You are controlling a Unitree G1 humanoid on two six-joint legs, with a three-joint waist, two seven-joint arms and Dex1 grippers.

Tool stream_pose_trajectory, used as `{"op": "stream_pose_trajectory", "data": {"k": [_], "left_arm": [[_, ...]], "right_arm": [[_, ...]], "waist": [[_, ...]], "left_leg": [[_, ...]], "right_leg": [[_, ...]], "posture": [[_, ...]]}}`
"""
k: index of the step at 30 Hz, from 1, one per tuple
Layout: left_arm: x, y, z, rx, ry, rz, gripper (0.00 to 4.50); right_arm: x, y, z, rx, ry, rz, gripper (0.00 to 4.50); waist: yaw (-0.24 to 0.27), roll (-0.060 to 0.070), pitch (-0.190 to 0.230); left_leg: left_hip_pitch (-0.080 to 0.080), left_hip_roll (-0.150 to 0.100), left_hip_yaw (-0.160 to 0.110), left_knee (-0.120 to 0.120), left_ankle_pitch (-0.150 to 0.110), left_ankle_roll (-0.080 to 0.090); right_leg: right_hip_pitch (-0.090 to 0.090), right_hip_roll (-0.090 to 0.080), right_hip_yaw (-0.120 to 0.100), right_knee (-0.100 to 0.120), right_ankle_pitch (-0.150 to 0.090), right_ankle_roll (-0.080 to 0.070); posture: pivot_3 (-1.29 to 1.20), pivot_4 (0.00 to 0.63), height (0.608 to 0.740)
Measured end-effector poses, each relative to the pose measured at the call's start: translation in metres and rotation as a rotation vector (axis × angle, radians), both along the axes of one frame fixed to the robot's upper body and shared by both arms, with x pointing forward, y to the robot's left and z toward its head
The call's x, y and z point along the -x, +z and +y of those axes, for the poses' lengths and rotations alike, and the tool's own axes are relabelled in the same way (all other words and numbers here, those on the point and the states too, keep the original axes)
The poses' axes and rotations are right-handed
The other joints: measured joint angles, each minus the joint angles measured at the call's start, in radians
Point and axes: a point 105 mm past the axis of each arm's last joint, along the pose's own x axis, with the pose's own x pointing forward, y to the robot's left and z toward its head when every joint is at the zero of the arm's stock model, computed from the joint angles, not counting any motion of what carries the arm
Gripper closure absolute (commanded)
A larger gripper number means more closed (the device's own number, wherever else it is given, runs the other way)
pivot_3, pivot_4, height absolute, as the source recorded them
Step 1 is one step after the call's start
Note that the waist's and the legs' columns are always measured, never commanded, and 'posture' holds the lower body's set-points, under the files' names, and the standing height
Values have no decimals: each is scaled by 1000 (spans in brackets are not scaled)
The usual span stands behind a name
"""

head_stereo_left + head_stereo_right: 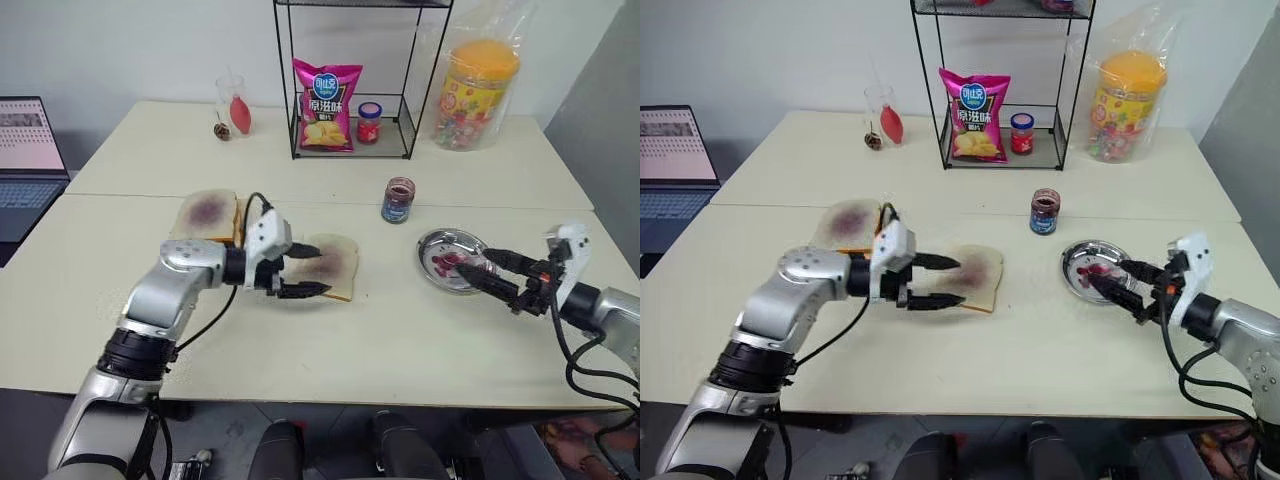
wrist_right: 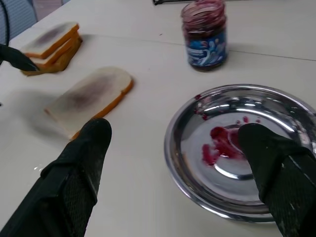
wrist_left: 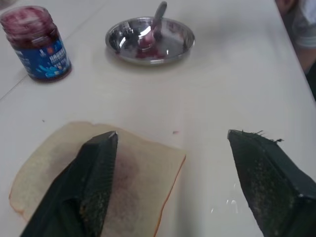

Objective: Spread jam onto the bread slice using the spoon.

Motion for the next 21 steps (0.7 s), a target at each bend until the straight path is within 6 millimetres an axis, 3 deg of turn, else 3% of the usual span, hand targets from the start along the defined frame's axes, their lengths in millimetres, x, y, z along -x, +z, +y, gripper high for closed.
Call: {"op": "stream_pose_trajectory", "data": {"k": [6, 12, 21], "left_arm": [[3, 8, -9, 68, 3, 18, 12], [5, 8, -25, 95, -18, 9, 12], [2, 13, -31, 95, -14, -11, 12]], "right_arm": [[-13, -30, -47, -235, -361, 68, 0], [-24, -54, -55, -454, -492, 151, 0], [-58, -57, -55, -640, -541, 191, 0]], "waist": [[-1, 0, 0], [-4, 1, 0], [-6, 2, 0]], "left_leg": [[0, 0, 1, -1, 0, 0], [1, 0, 1, -1, 0, 0], [1, 0, 2, -1, 0, 0]], "right_leg": [[0, 0, 1, 0, 0, 0], [0, 0, 2, 0, 0, 0], [0, 0, 2, 0, 0, 0]], "posture": [[0, 150, 740], [0, 150, 740], [0, 150, 740]]}}
